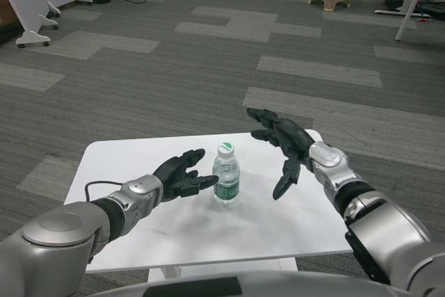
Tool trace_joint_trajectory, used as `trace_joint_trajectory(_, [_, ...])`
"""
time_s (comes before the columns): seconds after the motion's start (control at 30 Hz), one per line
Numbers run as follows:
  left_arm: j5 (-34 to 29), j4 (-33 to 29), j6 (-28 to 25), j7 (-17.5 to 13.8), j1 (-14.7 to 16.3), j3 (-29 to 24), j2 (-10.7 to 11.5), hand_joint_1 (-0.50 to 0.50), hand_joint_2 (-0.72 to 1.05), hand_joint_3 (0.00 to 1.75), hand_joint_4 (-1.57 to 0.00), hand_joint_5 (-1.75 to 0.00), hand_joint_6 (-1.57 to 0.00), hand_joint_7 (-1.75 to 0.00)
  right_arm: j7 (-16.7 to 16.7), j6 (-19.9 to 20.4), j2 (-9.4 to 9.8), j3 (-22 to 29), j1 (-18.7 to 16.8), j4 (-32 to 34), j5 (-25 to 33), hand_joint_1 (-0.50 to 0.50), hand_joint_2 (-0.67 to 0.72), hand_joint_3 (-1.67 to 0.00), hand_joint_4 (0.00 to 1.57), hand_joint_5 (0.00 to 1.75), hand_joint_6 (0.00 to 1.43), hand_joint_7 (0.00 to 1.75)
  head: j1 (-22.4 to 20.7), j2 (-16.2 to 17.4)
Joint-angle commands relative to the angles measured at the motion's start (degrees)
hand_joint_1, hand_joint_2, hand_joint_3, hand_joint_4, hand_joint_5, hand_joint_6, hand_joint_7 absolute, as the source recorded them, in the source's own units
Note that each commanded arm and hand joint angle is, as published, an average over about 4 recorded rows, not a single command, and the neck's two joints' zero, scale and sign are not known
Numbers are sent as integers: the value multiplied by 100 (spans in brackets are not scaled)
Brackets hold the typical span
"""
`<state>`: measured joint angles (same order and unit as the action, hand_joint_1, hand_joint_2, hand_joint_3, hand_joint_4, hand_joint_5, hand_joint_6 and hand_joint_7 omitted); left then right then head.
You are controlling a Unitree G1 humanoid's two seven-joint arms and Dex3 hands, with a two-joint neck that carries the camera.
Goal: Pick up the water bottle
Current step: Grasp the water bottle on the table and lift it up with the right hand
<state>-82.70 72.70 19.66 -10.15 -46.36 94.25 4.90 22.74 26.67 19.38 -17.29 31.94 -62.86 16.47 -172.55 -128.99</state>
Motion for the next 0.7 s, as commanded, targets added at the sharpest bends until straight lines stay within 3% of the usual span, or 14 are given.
trace_joint_trajectory(0.03, [96, -63, 157, -75, 78, -118, 108, 50, 105, 9, 0, 0, 0, 0, 33, -44, -57, -196, 317, -33, 32, -28, 60, -40, 14, 75, 0, 14, -36, 45])
trace_joint_trajectory(0.23, [340, -300, 229, -123, 270, -568, 237, 50, 105, 9, 0, 0, 0, 0, 38, -48, -227, -438, 449, -35, 41, -29, 58, -40, 21, 78, 0, 21, -174, 167])
trace_joint_trajectory(0.47, [694, -617, 266, -167, 597, -1256, 424, 50, 105, 9, 0, 0, 0, 0, 38, -48, -479, -310, 366, -64, 41, -29, 60, -34, 23, 78, 0, 21, -209, 174])
trace_joint_trajectory(0.7, [1210, -1142, 275, -240, 999, -2091, 782, 50, 105, 9, 0, 0, 0, 0, 91, -39, -791, -295, 186, 15, 41, -31, 60, -32, 19, 87, 0, 21, -128, 251])
